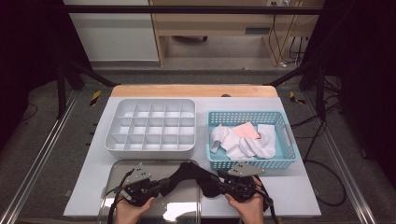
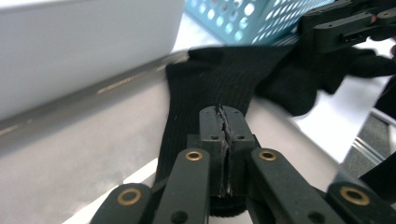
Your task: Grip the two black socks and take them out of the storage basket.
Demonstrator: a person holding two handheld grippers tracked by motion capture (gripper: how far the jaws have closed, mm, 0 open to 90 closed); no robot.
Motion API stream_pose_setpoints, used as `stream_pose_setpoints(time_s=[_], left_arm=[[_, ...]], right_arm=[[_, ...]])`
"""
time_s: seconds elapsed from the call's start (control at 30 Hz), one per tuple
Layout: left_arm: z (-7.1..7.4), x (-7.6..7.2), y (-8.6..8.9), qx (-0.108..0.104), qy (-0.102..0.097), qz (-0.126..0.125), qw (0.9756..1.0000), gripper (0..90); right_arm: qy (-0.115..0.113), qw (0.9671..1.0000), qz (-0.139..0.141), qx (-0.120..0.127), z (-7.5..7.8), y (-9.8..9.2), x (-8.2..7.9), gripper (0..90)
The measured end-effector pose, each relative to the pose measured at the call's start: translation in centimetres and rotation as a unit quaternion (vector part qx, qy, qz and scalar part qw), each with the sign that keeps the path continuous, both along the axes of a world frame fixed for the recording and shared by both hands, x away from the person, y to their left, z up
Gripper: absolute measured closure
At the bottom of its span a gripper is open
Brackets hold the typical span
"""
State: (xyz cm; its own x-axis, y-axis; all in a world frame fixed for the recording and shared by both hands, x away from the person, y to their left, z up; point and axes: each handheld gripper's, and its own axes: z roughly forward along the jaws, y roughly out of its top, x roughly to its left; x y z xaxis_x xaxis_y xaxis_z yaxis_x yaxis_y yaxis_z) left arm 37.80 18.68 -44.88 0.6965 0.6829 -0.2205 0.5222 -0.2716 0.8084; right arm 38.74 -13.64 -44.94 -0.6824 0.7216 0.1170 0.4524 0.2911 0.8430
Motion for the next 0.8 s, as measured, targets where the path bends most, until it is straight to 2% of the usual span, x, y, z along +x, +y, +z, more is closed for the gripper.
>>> stream_pose_setpoints(time_s=[0.1, 0.23, 0.37, 0.5, 0.57, 0.6, 0.63, 0.67, 0.73, 0.8], left_arm=[[0.5, -0.3, 0.2, -0.011, -0.006, -0.001, 0.9999, 86.8], [1.0, -0.5, 0.4, -0.031, -0.001, -0.002, 0.9995, 86.8], [1.8, -0.9, 0.6, -0.045, -0.011, -0.001, 0.9989, 86.8], [2.4, -1.1, 0.5, -0.061, -0.014, -0.009, 0.998, 86.8], [2.5, -1.2, 0.4, -0.066, -0.01, -0.016, 0.9976, 86.8], [2.5, -1.3, 0.4, -0.069, -0.008, -0.019, 0.9974, 86.8], [2.5, -1.3, 0.4, -0.07, -0.005, -0.022, 0.9973, 86.7], [2.6, -1.3, 0.4, -0.071, -0.004, -0.022, 0.9973, 86.7], [2.6, -1.4, 0.5, -0.072, -0.005, -0.021, 0.9972, 86.7], [2.9, -1.4, 0.7, -0.073, -0.006, -0.014, 0.9972, 86.7]], right_arm=[[-0.019, 0.9996, 0.022, 0.006, 0.6, 1.0, -0.3, 60.9], [-0.039, 0.9978, 0.053, -0.008, 0.4, 3.0, -0.1, 51.4], [-0.054, 0.9963, 0.064, -0.022, -0.3, 4.6, 0.5, 46.2], [-0.069, 0.9947, 0.07, -0.03, -0.7, 5.5, 0.9, 45.3], [-0.073, 0.994, 0.071, -0.04, -0.9, 5.9, 1.2, 48.7], [-0.076, 0.9936, 0.071, -0.045, -1.1, 6.0, 1.3, 53.3], [-0.075, 0.9934, 0.072, -0.049, -1.2, 6.1, 1.4, 59.9], [-0.07, 0.9932, 0.077, -0.053, -1.3, 6.1, 1.4, 70.3], [-0.044, 0.9933, 0.099, -0.041, -1.3, 6.1, 1.4, 84.5], [-0.014, 0.9915, 0.128, -0.022, -1.1, 6.0, 1.3, 88.8]])
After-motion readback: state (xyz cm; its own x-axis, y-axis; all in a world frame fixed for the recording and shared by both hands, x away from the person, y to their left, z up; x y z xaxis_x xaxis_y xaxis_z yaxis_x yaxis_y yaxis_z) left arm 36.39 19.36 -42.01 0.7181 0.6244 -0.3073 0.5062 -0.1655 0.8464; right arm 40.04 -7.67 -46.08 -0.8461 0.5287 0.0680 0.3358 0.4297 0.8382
